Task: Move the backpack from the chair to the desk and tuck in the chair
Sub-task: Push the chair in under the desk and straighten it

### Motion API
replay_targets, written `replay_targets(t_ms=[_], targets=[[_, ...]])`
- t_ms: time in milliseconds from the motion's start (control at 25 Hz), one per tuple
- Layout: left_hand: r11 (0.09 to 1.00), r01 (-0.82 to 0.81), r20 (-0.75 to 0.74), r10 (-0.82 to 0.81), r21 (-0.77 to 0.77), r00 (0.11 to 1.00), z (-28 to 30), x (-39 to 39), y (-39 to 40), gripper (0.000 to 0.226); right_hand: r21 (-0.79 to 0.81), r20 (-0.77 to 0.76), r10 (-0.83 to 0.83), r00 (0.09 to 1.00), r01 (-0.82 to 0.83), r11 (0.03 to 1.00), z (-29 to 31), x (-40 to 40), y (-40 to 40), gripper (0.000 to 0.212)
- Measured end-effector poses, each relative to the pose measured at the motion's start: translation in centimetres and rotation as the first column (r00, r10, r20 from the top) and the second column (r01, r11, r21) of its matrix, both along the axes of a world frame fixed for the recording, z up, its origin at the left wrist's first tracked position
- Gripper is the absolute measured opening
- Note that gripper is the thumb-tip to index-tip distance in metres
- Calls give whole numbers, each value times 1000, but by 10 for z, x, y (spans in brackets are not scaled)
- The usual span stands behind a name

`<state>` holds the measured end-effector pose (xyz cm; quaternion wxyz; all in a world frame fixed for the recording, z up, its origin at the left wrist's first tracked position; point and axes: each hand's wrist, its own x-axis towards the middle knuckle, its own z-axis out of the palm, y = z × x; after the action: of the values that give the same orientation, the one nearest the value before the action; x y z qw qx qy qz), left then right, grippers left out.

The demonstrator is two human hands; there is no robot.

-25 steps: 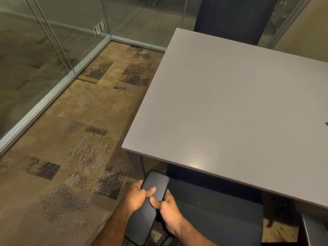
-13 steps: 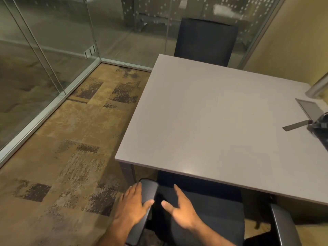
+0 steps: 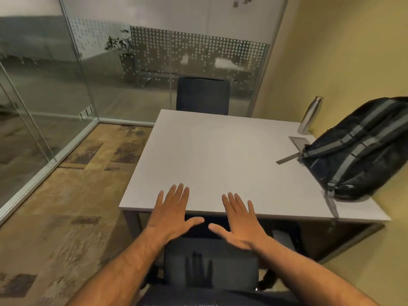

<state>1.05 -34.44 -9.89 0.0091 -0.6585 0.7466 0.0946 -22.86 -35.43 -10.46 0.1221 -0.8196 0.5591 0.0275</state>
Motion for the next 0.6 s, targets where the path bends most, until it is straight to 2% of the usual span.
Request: replay_targets(t_ms=[160,280,600], targets=[[998,23,23,-22,-59,999,52,-24,47,114,-31,51,-24,998,26,999,38,-29,46,128],[996,-2,-14,1,-90,1000,77,-44,92,113,-41,51,-43,998,45,998,53,-48,91,130],[999,11,-160,-17,-43,987,93,-95,201,114,-20,95,-108,990,110,994,87,-89,188,131]])
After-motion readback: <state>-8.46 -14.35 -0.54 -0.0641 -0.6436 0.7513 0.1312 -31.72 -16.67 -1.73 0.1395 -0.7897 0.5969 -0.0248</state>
